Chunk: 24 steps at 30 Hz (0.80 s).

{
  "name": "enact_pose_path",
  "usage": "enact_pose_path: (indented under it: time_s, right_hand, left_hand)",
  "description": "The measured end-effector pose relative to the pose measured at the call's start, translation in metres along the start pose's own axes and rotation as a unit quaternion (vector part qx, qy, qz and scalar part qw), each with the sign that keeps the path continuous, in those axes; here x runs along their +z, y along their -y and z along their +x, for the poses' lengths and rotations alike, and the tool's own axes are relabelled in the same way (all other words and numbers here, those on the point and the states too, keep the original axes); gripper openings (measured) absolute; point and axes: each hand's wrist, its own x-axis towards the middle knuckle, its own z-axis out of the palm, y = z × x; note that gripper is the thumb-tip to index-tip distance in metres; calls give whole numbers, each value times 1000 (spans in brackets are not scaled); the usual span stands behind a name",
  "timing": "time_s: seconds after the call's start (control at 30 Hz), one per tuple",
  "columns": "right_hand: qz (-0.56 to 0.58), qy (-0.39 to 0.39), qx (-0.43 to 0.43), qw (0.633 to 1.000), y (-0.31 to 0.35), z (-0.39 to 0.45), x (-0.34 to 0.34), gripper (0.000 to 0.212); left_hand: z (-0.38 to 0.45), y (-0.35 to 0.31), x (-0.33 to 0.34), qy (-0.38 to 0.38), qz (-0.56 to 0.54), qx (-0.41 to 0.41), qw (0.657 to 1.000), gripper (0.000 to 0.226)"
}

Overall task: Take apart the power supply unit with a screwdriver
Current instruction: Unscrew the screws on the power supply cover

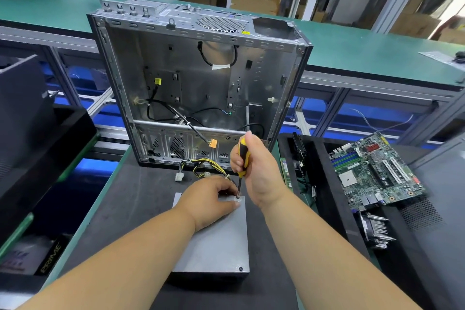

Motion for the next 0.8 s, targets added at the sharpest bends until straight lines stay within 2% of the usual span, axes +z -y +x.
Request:
enact_pose_path:
  time_s: [0.2,0.33,0.5,0.63,0.8]
  right_hand:
    - [-43,-95,37,994,5,6,-4,33]
    - [72,-138,74,985,4,9,-6,55]
    - [77,-72,30,994,-2,0,5,57]
    - [39,-19,-20,999,-1,-4,6,28]
    - [72,-26,-10,997,1,-1,-1,28]
  left_hand:
    - [1,1,1,2,-2,-7,1000,18]
    - [1,2,1,3,1,-7,1000,17]
    - [1,0,1,2,-1,1,1000,18]
    - [0,-1,0,2,-12,-2,1000,16]
    - [2,-3,1,2,-21,-37,999,14]
